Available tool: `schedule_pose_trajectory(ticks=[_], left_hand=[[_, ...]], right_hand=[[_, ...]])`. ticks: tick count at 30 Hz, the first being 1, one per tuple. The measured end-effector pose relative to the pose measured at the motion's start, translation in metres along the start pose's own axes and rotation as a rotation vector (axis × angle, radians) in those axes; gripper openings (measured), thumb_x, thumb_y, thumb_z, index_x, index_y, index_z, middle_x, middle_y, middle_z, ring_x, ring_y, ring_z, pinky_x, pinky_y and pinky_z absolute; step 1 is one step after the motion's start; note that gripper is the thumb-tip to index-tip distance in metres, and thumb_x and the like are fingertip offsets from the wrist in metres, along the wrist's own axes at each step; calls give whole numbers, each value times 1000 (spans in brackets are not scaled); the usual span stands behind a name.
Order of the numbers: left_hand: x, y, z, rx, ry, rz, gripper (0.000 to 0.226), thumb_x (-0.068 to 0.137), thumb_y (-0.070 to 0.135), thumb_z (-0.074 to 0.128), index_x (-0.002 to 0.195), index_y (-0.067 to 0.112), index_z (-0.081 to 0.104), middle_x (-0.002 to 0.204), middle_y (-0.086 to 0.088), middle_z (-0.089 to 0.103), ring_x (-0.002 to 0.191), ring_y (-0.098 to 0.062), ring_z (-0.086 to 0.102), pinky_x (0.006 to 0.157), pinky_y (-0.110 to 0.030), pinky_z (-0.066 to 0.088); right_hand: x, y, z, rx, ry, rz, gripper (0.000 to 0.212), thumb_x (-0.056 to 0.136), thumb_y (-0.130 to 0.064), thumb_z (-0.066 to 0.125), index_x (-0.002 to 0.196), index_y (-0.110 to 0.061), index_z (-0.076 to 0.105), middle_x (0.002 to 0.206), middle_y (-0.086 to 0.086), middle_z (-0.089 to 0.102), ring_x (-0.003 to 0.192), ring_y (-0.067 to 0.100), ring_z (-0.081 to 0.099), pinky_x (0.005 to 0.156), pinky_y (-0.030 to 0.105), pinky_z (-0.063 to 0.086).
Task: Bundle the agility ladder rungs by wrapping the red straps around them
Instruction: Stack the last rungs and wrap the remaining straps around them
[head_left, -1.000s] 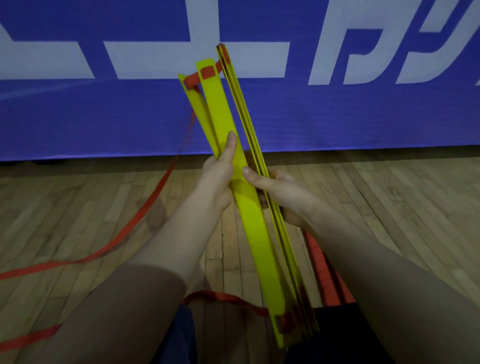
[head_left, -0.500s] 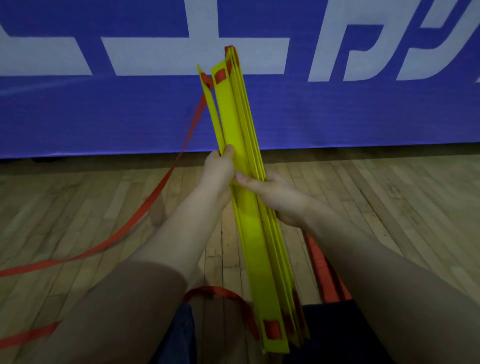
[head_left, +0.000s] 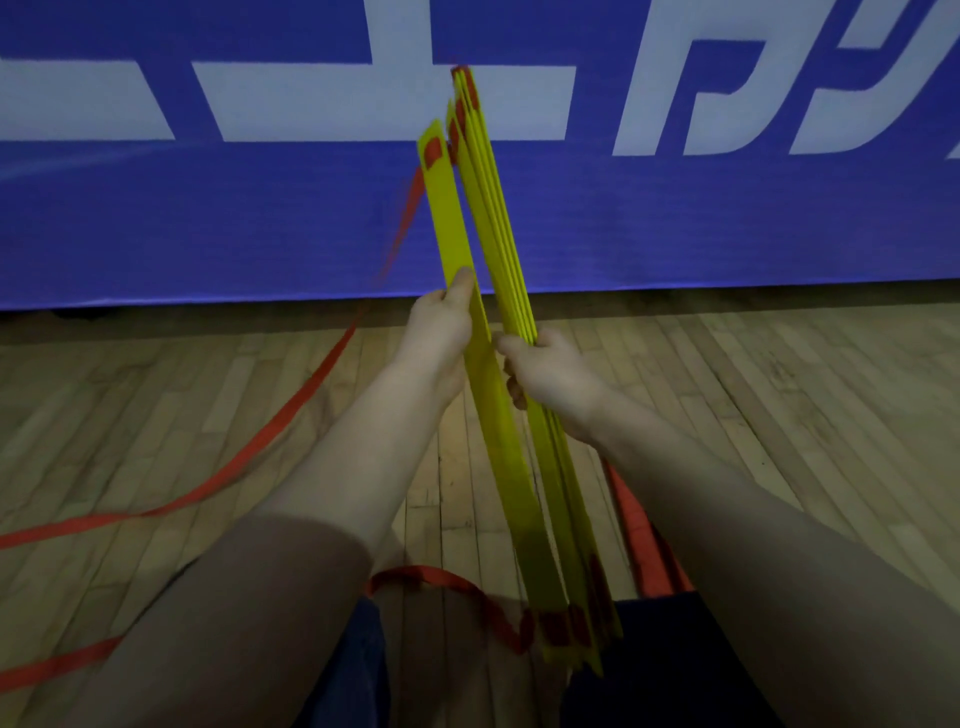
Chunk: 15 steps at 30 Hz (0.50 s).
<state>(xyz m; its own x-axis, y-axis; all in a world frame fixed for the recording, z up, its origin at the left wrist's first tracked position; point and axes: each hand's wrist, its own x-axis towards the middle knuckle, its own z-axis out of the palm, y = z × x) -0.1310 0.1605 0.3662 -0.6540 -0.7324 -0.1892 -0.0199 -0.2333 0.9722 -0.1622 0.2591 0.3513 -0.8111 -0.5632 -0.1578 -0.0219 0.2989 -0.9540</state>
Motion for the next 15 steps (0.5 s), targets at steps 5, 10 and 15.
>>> schedule_pose_trajectory(ticks=[5, 10, 15], left_hand=[[-5, -1, 1, -141, -41, -26, 26, 100, 15, 46, 77, 9, 55, 72, -7, 53, 65, -15, 50, 69, -30, 43], [-1, -2, -9, -85, -14, -31, 13, 90, 2, 60, 81, 12, 61, 71, -5, 61, 53, -12, 58, 51, -20, 49], [5, 0, -16, 105, 124, 62, 16, 79, 7, 68, 72, 15, 56, 78, -15, 61, 76, -29, 63, 76, -52, 55]], right_hand=[[-4, 4, -2, 119, -116, -81, 28, 94, -46, 55, 95, -21, 68, 100, 3, 74, 95, 15, 70, 87, 34, 55], [-1, 8, 2, 35, -108, -184, 22, 96, -36, 56, 102, -18, 67, 76, -9, 65, 66, 2, 61, 61, 20, 48], [4, 9, 1, -25, -33, -72, 31, 96, -44, 51, 87, -14, 53, 58, -6, 44, 48, 8, 44, 50, 27, 37]])
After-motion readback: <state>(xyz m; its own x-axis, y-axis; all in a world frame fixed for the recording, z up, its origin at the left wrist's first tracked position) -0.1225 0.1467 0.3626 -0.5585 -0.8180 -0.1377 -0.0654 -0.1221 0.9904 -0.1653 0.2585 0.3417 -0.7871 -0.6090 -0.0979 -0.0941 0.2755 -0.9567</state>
